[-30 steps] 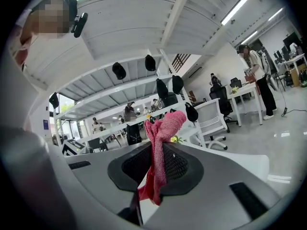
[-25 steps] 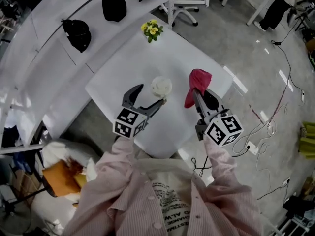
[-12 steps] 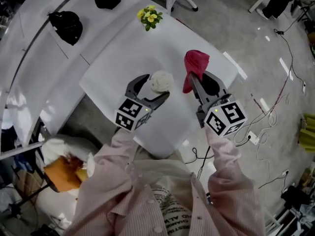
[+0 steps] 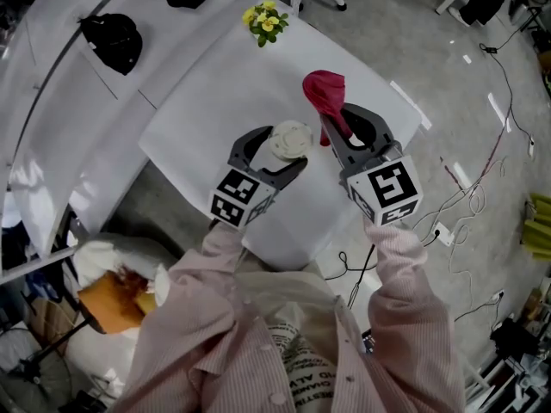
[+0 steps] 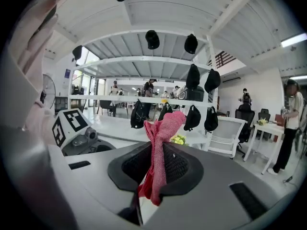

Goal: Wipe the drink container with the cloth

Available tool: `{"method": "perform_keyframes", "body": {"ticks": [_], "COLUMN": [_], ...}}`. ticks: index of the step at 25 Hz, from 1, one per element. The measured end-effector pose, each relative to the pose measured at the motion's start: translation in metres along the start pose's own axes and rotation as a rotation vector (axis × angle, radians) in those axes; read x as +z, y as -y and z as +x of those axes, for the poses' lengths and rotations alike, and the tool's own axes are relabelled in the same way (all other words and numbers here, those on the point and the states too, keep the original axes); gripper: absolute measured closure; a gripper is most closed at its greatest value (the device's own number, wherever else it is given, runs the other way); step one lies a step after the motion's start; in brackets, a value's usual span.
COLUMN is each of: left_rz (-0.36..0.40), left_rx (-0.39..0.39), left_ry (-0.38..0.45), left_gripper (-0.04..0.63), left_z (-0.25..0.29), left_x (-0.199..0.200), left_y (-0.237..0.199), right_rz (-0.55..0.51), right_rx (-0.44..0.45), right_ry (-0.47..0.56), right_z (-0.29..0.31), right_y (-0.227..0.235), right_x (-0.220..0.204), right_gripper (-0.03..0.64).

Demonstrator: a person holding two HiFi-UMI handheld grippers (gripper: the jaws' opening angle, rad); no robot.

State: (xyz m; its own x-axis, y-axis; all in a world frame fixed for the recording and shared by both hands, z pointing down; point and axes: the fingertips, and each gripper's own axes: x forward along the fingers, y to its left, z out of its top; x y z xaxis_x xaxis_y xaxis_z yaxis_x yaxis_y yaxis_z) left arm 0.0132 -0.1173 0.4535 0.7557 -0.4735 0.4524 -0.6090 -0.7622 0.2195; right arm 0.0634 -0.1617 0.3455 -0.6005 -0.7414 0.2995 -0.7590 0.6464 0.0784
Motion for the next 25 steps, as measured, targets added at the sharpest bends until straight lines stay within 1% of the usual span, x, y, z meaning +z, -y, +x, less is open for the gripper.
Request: {"method": "perform_keyframes", "body": {"ticks": [4, 9, 13, 18, 25], "left_rz": [0.006, 0.014, 0.012, 0.01, 0.011], "left_rx": [-0.014, -0.031, -0.043, -0.051, -0.056], "left_ry": [0.007, 0.026, 0.031, 0.027, 0.028], "left_gripper": [0.219, 0.219, 0.219, 0.219, 0.219], "left_z": [0.0, -0.001, -0.002, -0.004, -0.004], "left_x": [0.0, -0.001, 0.002, 0.003, 0.001], "left_y": [-0.001, -0.003, -0.002, -0.002, -0.003], "right_rz": [-0.131, -0.309, -0.404, -0.458, -0.443], "right_rx": [0.027, 0.093, 0.157, 0.23, 0.286], "right_ry": [-0.042, -0.103, -0.161, -0.23, -0.297], "right_z": [0.018, 0.04, 0.051, 0.057, 0.057], "right_y": [-0.014, -0.035, -0.05, -0.066, -0.078], "right_x": [0.003, -0.001, -0.012, -0.028, -0.045], "right_gripper": [0.572, 0.572, 0.572, 0.572, 0.572]}}
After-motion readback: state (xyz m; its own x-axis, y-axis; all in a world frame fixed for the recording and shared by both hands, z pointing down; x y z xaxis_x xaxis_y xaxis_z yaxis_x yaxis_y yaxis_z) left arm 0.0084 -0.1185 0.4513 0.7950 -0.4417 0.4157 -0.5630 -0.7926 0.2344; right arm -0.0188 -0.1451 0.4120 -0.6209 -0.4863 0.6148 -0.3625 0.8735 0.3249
